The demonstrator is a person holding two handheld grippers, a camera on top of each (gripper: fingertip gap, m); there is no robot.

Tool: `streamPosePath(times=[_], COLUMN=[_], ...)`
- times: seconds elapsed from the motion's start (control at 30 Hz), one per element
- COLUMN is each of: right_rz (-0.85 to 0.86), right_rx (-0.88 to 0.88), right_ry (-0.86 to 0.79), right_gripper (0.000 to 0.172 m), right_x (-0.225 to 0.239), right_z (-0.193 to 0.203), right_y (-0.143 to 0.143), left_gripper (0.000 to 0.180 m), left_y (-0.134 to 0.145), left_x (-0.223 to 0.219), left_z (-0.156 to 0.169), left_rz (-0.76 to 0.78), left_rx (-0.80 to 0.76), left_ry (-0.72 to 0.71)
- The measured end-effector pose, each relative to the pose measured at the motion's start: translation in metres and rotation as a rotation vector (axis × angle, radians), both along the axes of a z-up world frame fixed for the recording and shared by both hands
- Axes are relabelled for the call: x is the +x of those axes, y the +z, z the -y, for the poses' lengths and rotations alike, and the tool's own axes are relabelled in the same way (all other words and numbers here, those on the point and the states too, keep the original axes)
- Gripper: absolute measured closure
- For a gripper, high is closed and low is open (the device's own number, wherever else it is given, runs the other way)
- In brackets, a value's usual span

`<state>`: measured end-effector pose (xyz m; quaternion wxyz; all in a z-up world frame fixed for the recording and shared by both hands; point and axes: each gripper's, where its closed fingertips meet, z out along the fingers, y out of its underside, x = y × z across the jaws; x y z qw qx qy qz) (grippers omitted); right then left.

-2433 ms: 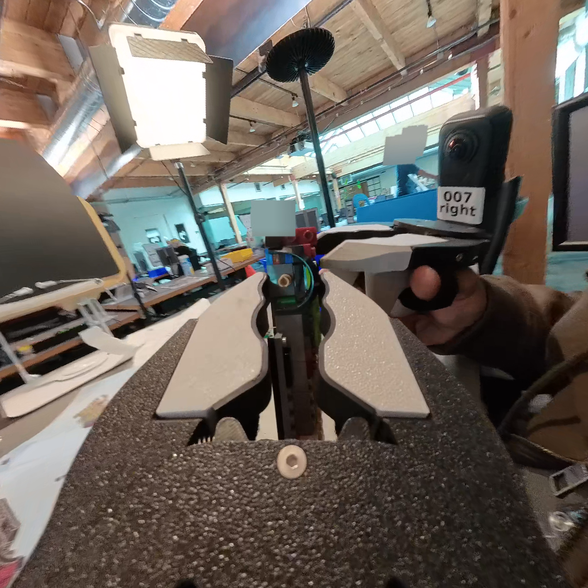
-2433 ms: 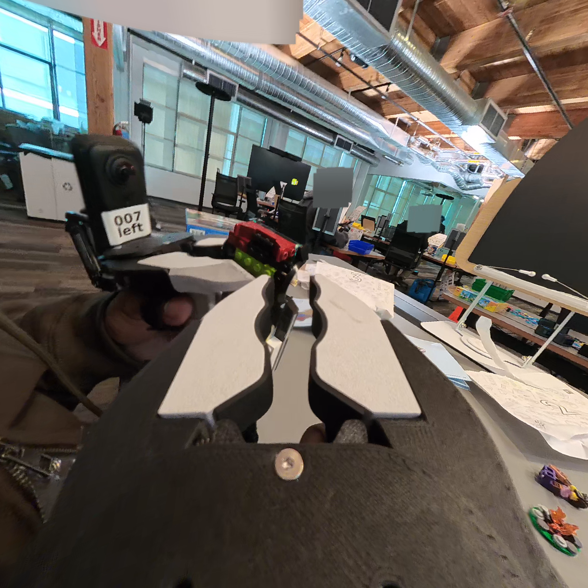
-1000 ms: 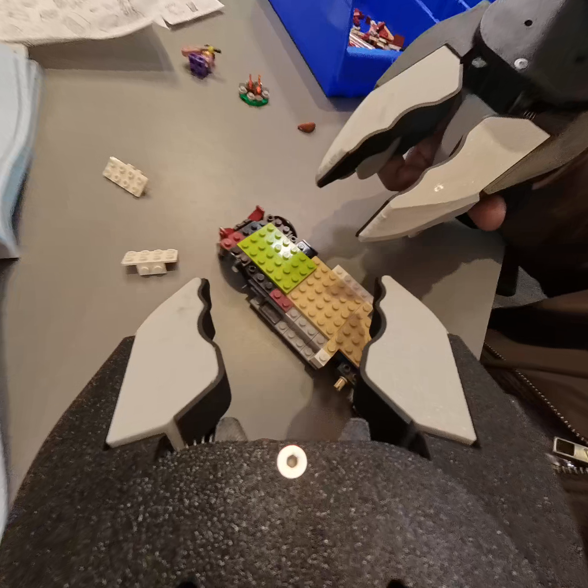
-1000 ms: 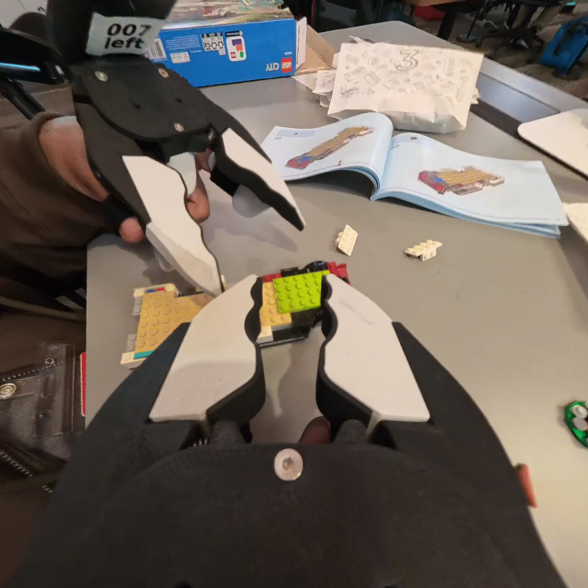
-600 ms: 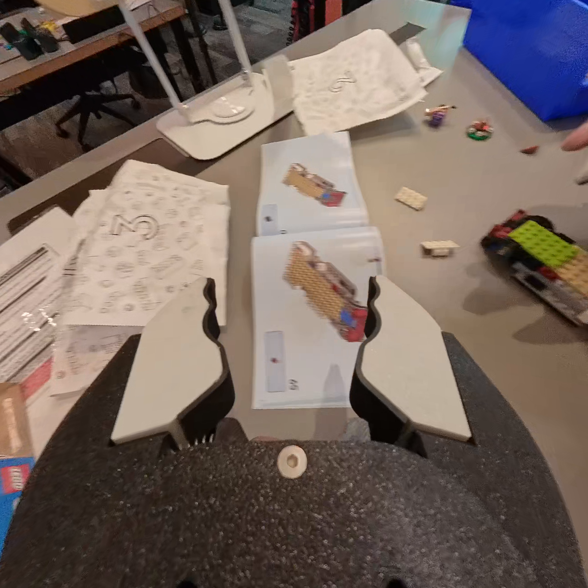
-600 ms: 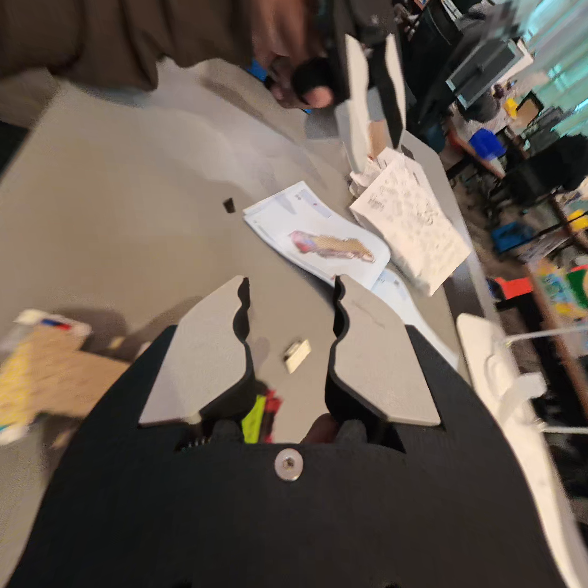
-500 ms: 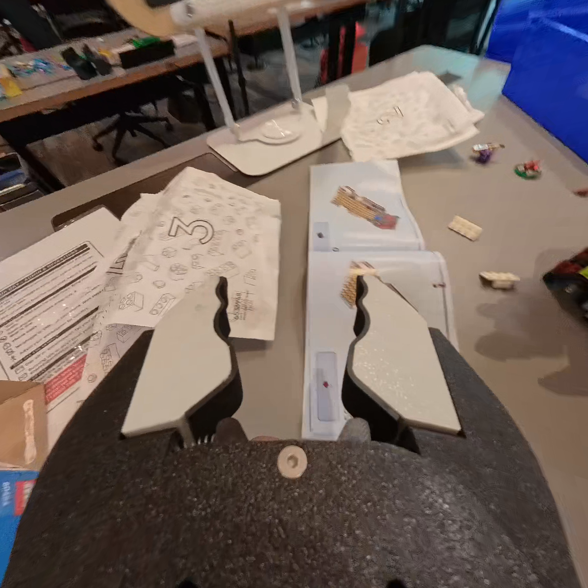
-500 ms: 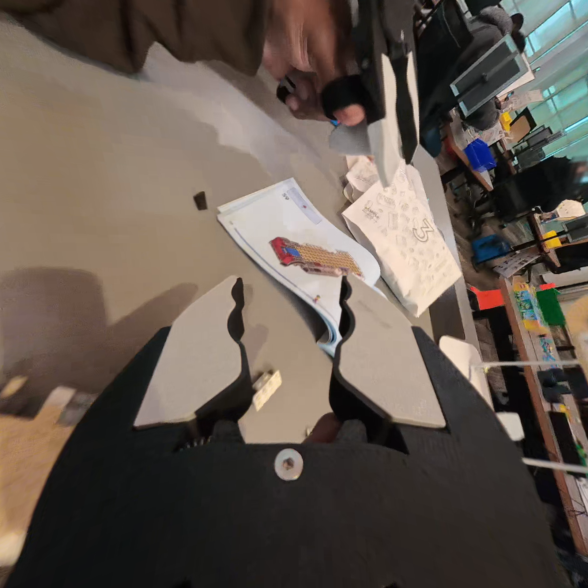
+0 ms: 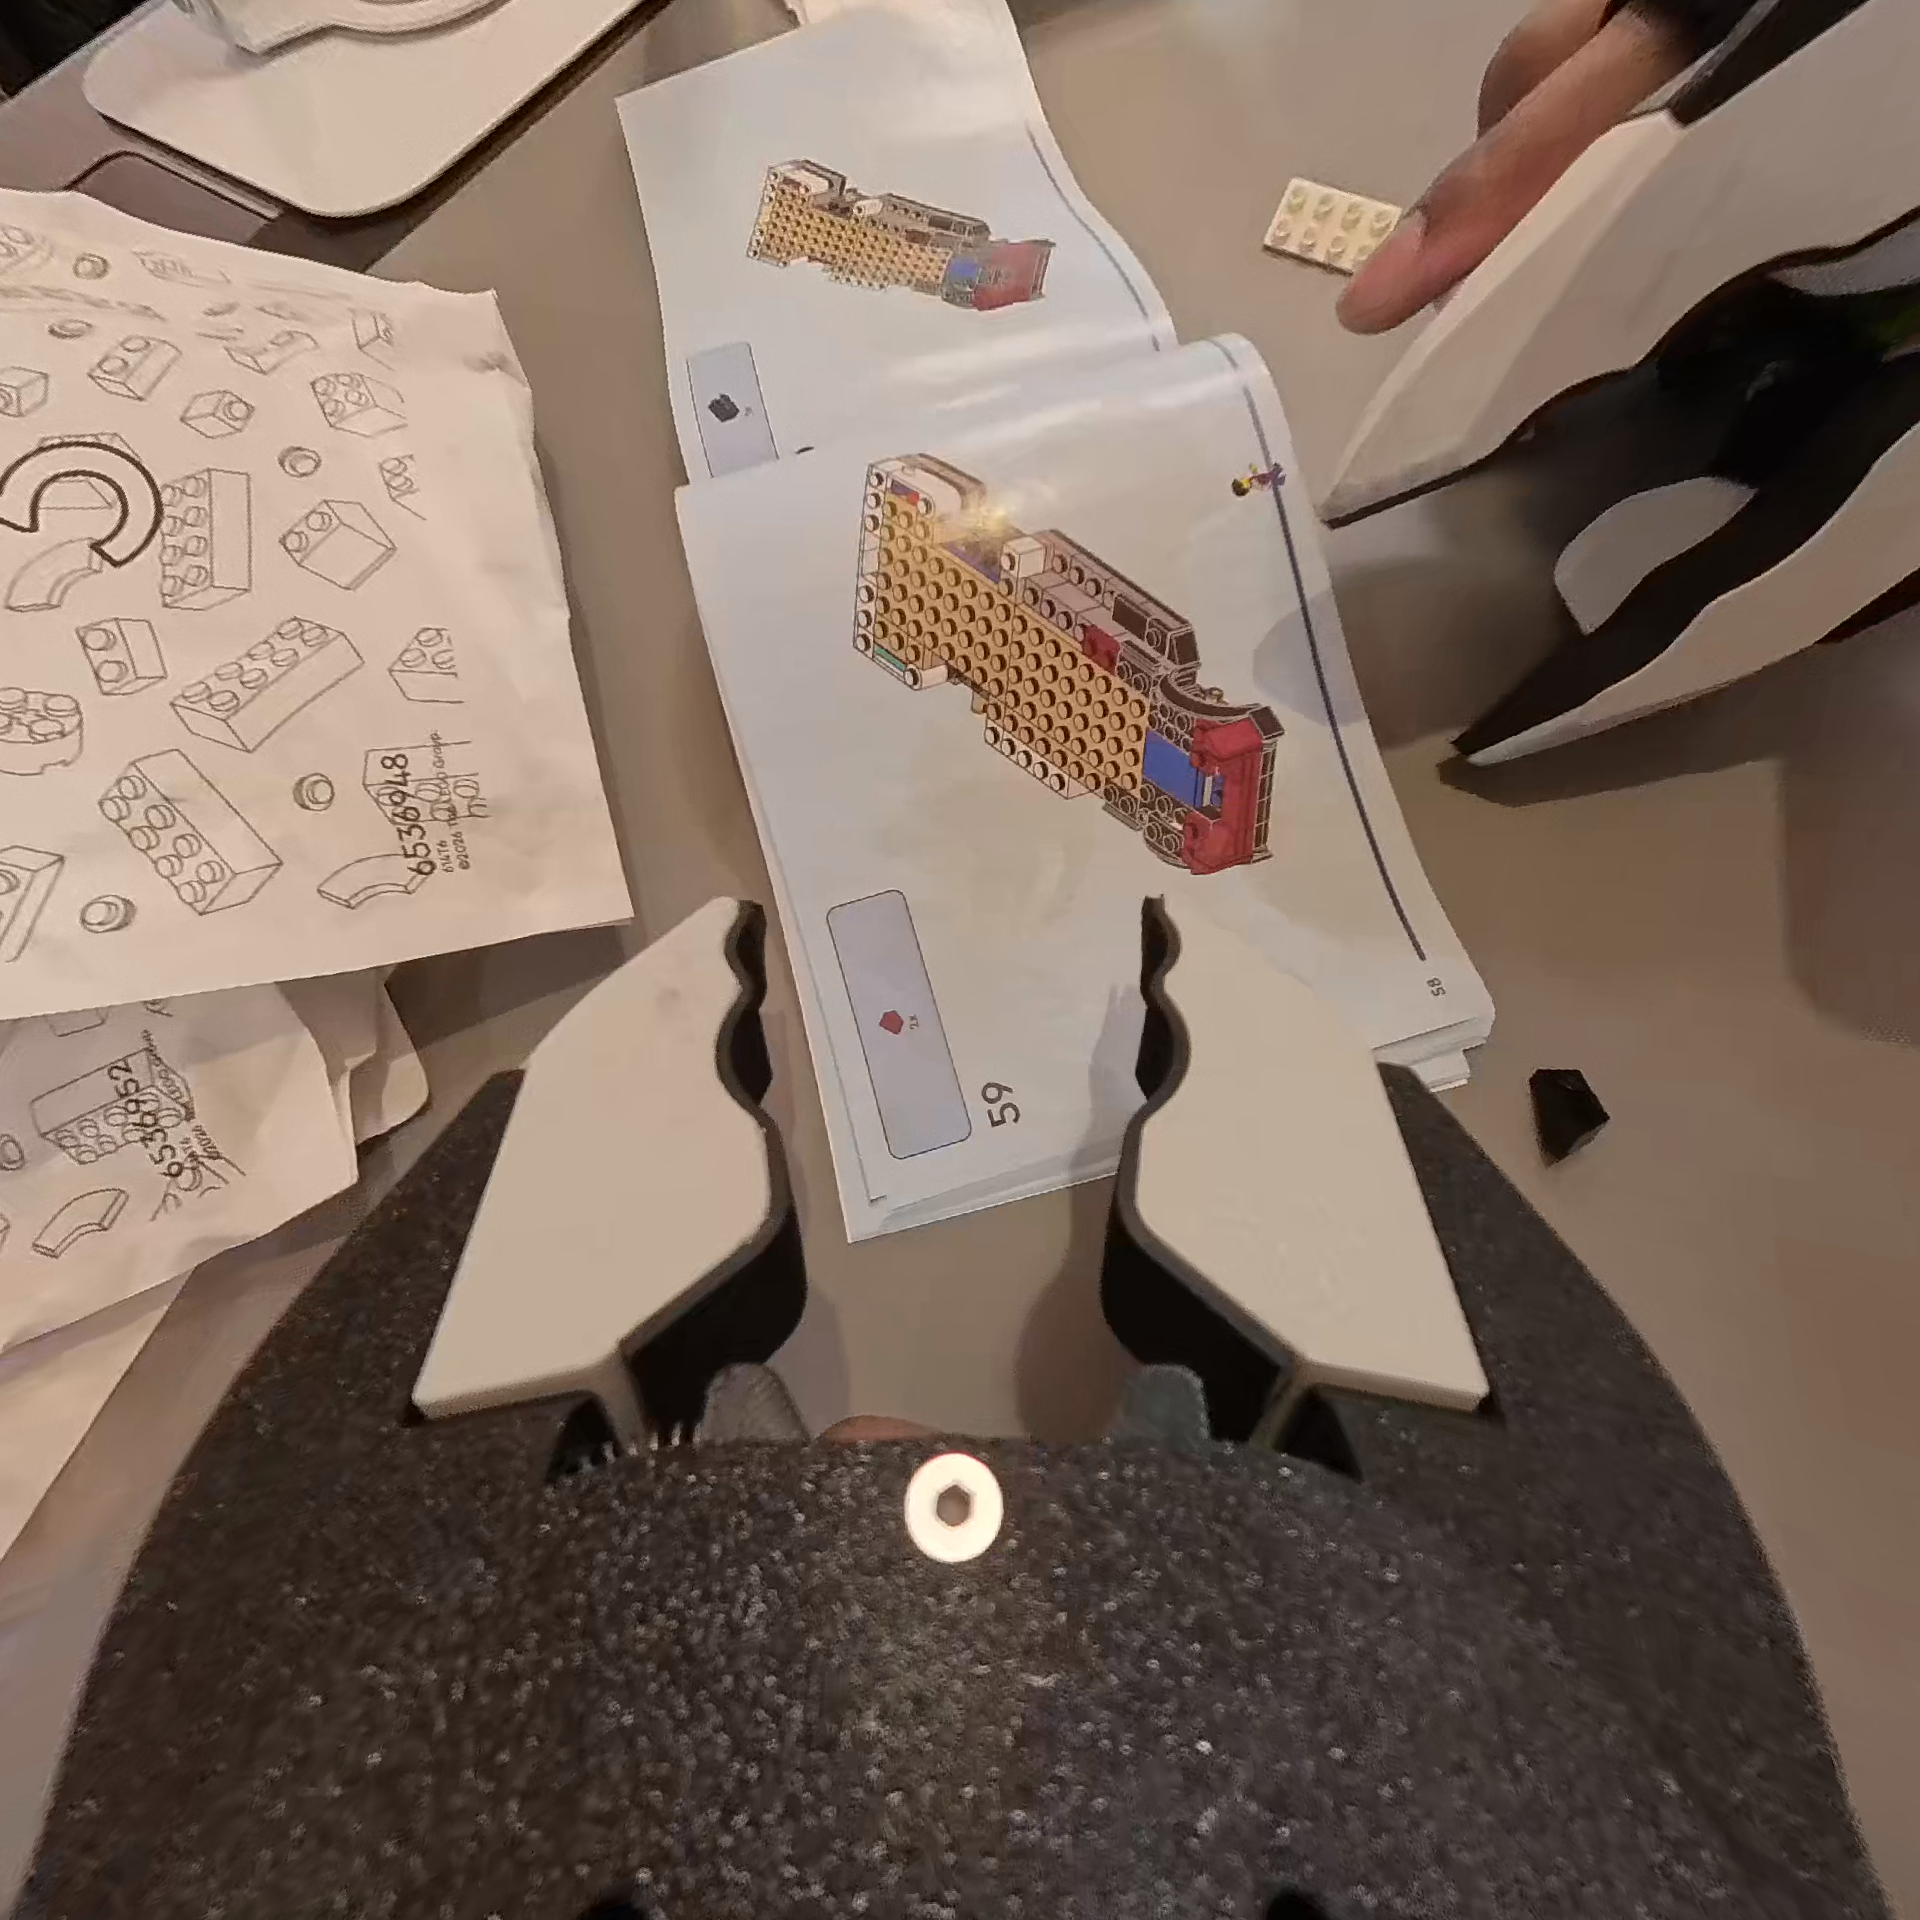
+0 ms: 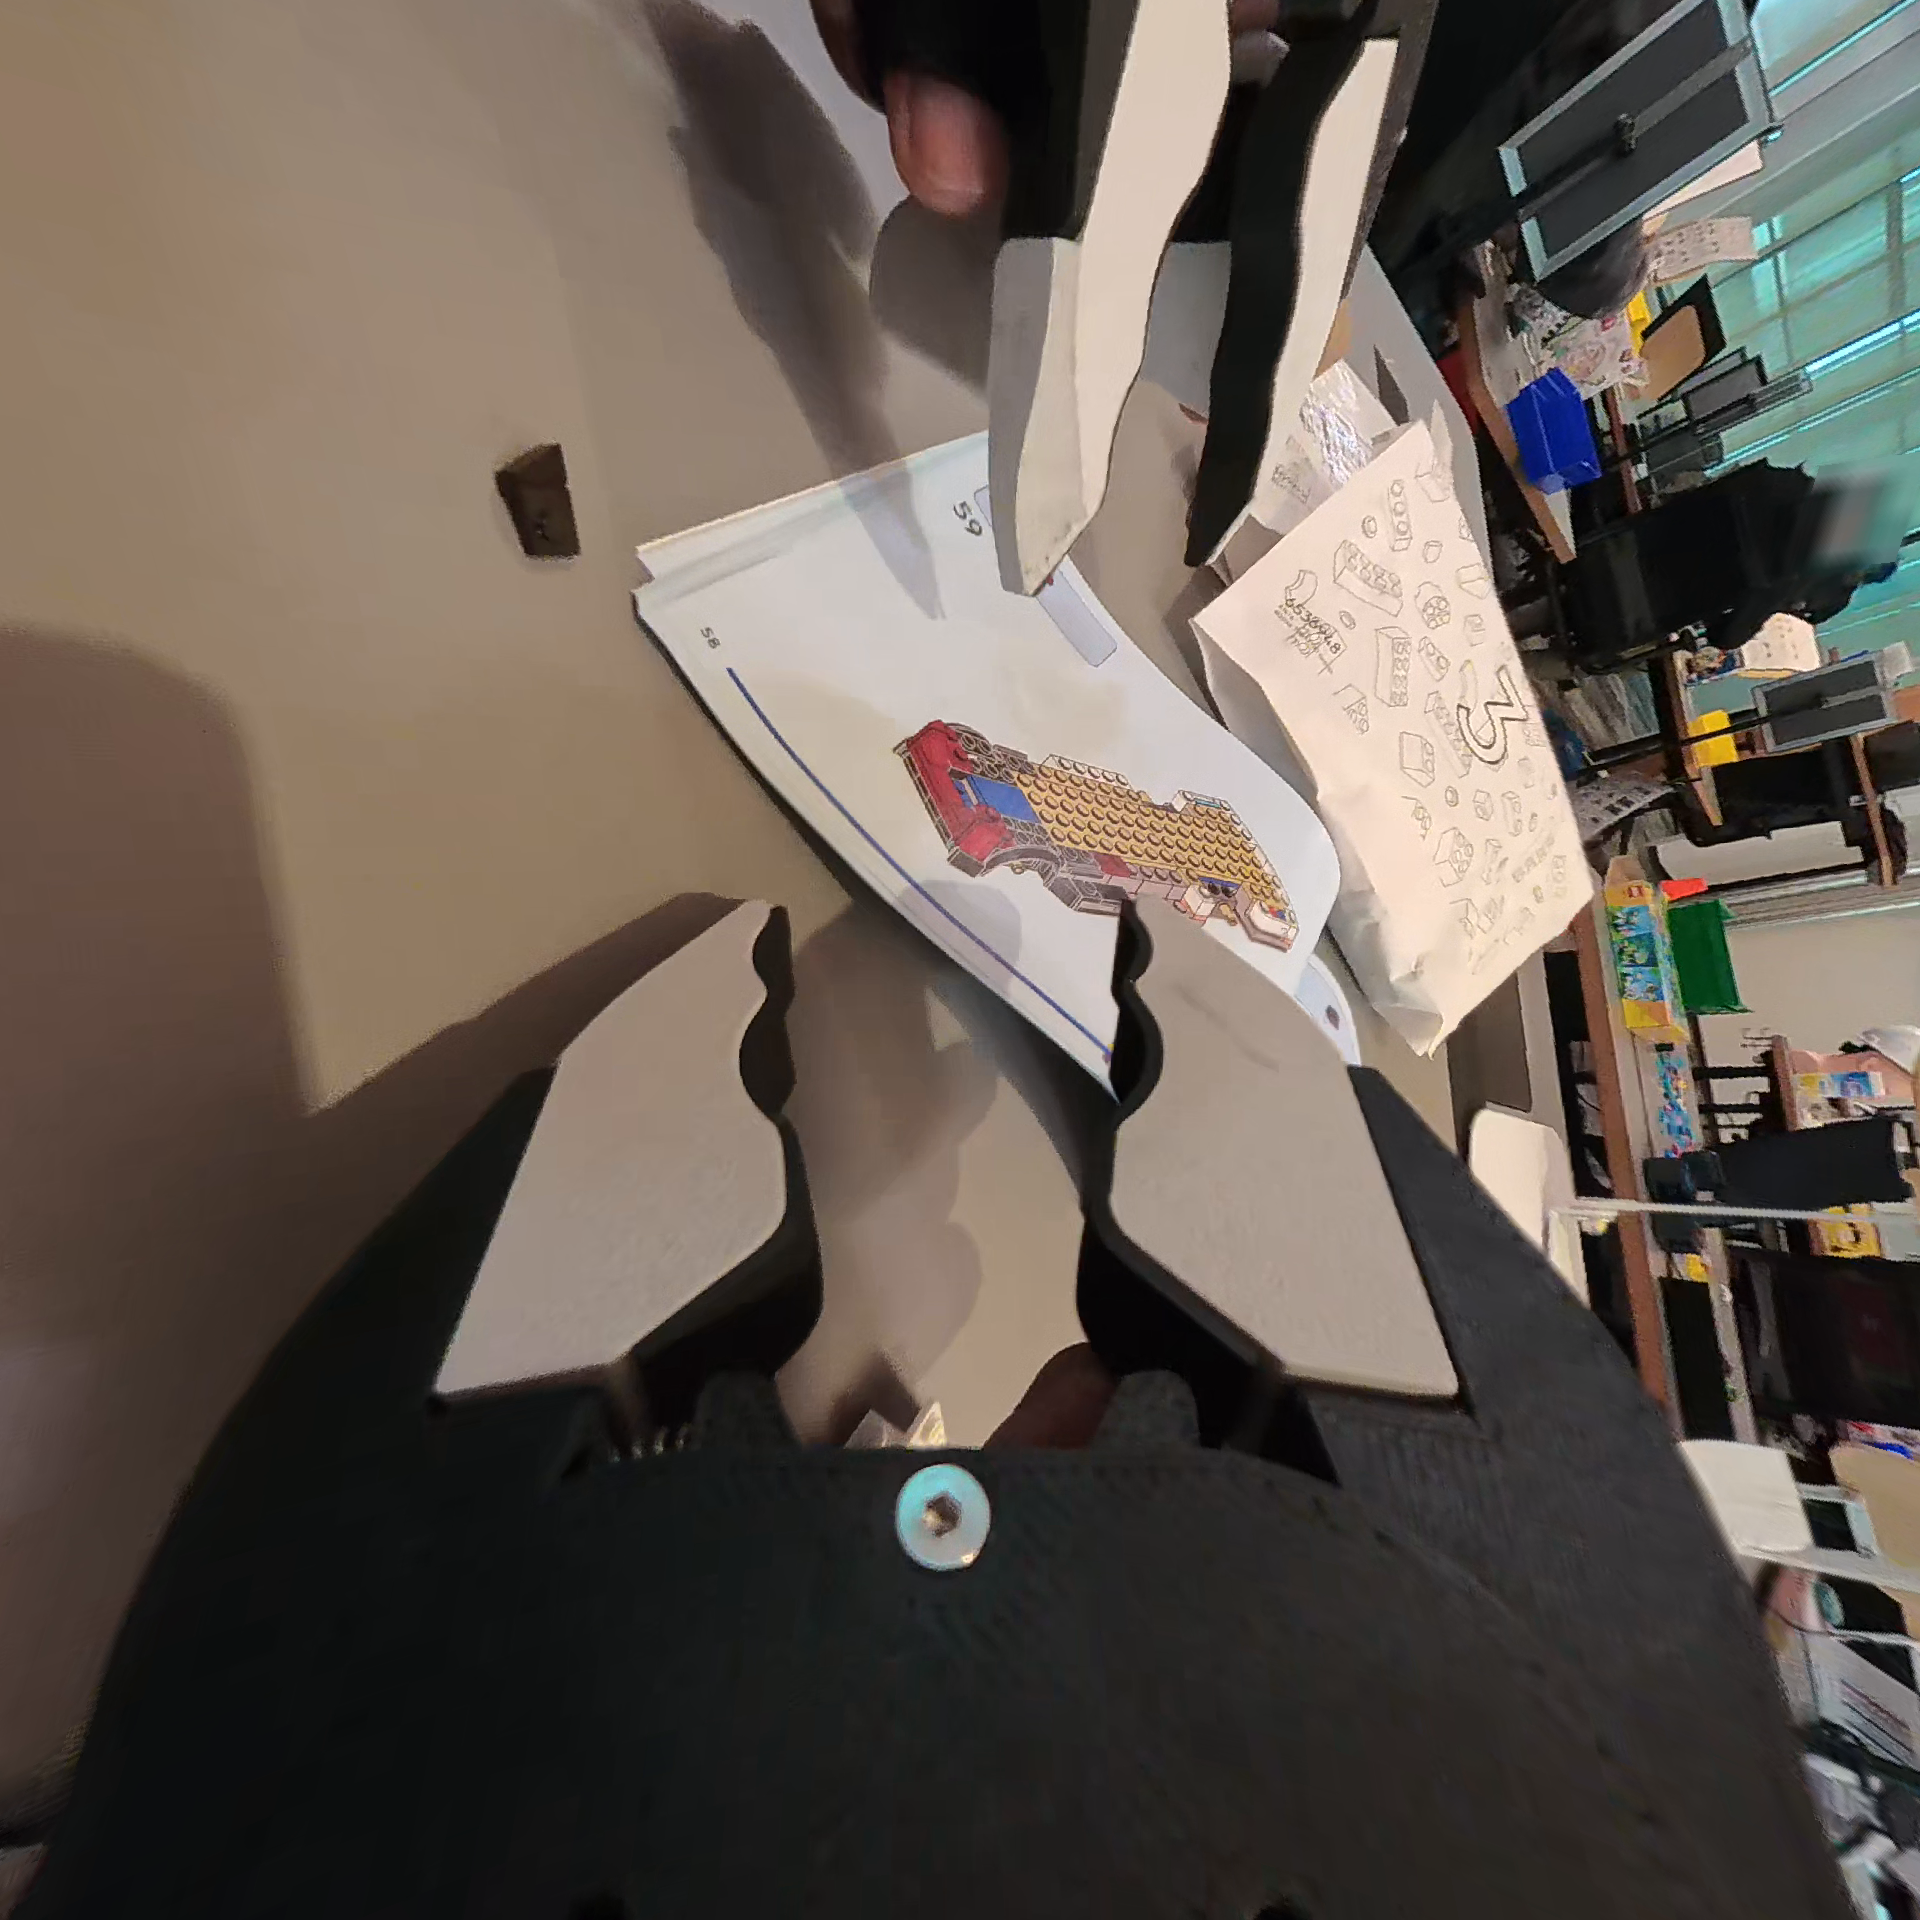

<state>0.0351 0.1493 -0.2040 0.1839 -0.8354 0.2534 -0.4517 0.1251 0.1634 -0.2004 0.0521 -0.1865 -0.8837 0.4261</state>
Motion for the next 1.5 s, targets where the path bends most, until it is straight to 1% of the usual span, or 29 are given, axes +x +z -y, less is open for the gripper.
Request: streamPosePath(times=[0.2,0.37,0.57,0.73,0.9,1.13,1.5], right_rz=[0.026,0.038,0.039,0.034,-0.033,-0.135,-0.148], right_rx=[-0.051,-0.010,-0.005,0.021,0.031,0.064,0.047], right_ry=[-0.026,-0.022,-0.012,0.032,0.065,0.049,0.016], right_gripper=[0.113,0.115,0.116,0.115,0.112,0.112,0.115], right_x=[0.006,0.009,0.012,0.011,0.011,0.018,0.025], right_z=[0.002,0.000,-0.004,-0.016,-0.028,-0.030,-0.028], right_y=[-0.001,0.002,0.001,0.002,-0.003,-0.007,-0.008], left_gripper=[0.111,0.111,0.112,0.112,0.112,0.112,0.114], left_y=[-0.014,-0.026,-0.026,-0.026,-0.027,-0.027,-0.027], left_x=[-0.005,-0.010,-0.017,-0.019,-0.019,-0.017,-0.018], left_z=[0.001,0.002,0.005,0.006,0.009,0.011,0.016], left_rz=[0.034,0.066,0.069,0.059,0.035,0.018,0.017], left_rx=[0.056,0.105,0.105,0.108,0.108,0.112,0.114], left_ry=[0.005,-0.011,-0.028,-0.027,-0.013,0.007,0.030])
